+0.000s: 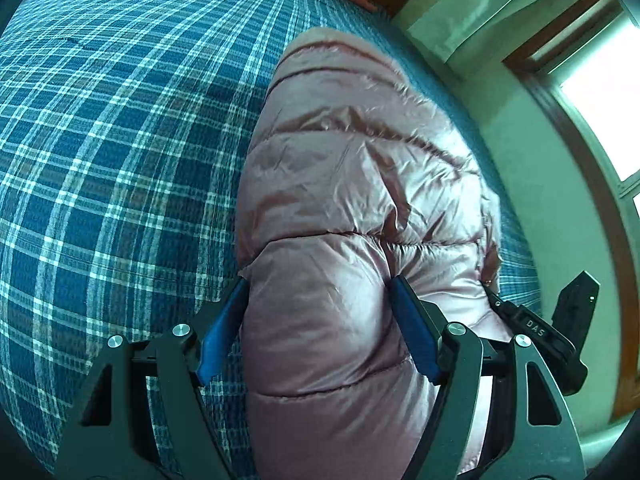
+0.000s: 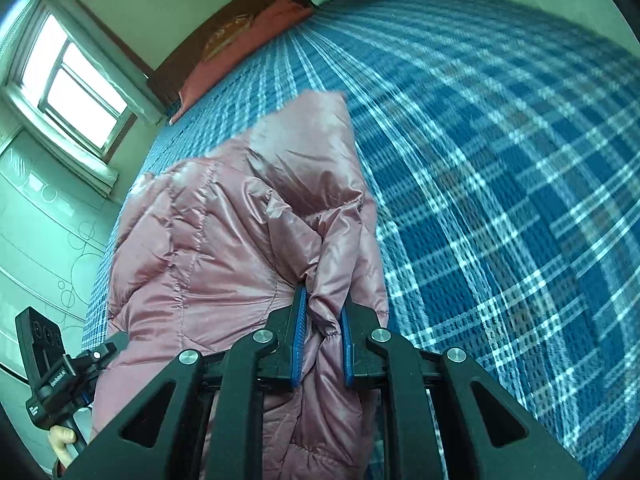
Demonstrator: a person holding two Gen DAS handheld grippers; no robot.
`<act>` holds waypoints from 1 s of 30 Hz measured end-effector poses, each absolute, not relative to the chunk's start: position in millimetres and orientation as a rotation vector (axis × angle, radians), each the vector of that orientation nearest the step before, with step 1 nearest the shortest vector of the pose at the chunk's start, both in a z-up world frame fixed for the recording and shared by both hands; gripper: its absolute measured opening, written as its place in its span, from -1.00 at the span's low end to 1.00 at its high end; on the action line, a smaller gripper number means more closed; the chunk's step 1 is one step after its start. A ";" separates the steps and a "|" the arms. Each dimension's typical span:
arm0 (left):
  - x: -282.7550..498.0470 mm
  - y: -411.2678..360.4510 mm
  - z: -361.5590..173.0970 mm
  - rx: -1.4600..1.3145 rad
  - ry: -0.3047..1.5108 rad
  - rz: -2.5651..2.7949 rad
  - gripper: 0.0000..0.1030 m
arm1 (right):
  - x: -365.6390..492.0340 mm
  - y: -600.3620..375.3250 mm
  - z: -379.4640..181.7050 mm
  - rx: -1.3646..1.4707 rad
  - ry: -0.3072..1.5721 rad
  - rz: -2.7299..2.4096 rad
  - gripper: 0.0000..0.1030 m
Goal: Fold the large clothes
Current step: 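Grasp the folded jacket with both tools and press it into a roll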
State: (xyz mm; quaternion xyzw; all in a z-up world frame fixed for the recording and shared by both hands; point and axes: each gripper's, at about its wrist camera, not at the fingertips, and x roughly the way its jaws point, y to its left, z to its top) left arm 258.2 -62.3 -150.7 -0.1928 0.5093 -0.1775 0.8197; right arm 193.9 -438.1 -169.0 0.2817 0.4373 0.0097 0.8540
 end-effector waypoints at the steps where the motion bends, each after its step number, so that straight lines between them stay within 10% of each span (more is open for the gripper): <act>1: 259.6 -64.6 -154.3 -0.394 1.089 -0.369 0.40 | 196.1 -437.7 -170.6 0.583 0.919 0.019 -0.72; 9: 259.3 -49.8 -157.5 -0.410 1.106 -0.413 0.41 | 192.4 -448.3 -160.0 0.637 0.921 0.036 -0.52; 14: 228.4 -16.3 -141.9 -0.500 1.052 -0.429 0.43 | 143.1 -450.5 -126.4 0.697 0.857 0.067 0.23; 17: 199.4 -4.8 -135.6 -0.547 1.019 -0.465 0.55 | 114.0 -437.0 -116.0 0.708 0.855 0.122 0.30; 24: 172.9 -22.4 -150.9 -0.534 1.067 -0.476 0.51 | 89.7 -416.3 -149.2 0.659 0.979 0.091 0.29; 26: 174.4 -25.6 -157.8 -0.539 1.084 -0.468 0.28 | 90.8 -414.8 -166.1 0.699 0.994 0.120 -0.15; 30: 171.8 -35.0 -166.1 -0.465 1.075 -0.439 0.08 | 95.8 -407.8 -185.4 0.693 0.979 0.103 -0.26</act>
